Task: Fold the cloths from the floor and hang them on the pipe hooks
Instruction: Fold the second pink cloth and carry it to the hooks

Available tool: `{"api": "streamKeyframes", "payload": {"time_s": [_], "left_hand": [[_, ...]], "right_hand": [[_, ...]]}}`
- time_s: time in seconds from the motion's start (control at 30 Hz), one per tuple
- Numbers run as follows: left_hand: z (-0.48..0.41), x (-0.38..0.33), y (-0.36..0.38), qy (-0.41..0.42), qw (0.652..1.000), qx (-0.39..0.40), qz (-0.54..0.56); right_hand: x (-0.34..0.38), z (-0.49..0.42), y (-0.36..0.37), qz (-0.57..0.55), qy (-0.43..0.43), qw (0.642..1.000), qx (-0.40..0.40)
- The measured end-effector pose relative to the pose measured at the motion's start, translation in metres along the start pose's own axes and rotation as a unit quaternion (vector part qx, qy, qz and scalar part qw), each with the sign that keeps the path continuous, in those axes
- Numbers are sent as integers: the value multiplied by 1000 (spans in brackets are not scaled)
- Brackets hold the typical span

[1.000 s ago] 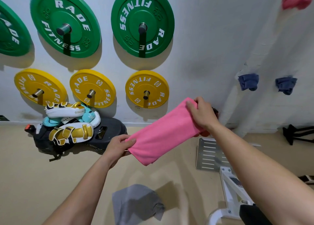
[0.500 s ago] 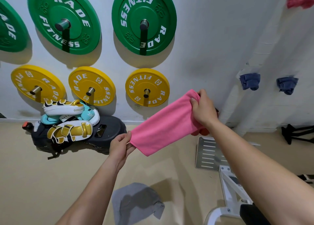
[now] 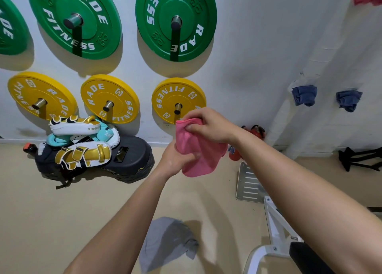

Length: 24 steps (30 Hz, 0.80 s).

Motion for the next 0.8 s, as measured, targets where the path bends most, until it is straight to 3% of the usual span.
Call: {"api": "streamKeyframes", "payload": {"time_s": [0.13, 0.27, 0.4, 0.53, 0.67, 0.8], "left_hand": [[5, 22, -5, -30, 999, 10, -44], [24, 68, -24, -56, 998, -2, -8], [32, 88, -42, -130, 986, -24, 101], [25, 88, -58, -134, 976, -96, 142], [10, 91, -59, -154, 968, -180, 80], [11, 74, -60, -95, 943, -301, -101]], "right_hand": [[-8, -6, -28, 27, 13, 994, -100], [-50, 6, -61, 73, 125, 961, -238], [-99, 24, -62, 112, 233, 932, -254], [-125, 45, -45, 102, 289, 913, -269], [-132, 58, -14, 86, 315, 908, -264], [-136, 73, 11, 52, 330, 904, -267]]}}
Point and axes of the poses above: each hand's wrist, its own z-axis away from the middle knuckle, its own y-axis out of the palm, x = y × z, the point moved 5 cm from there along -z, towards the middle knuckle, and after that the axes turned 1 degree about -x, right-handed, at the moved point
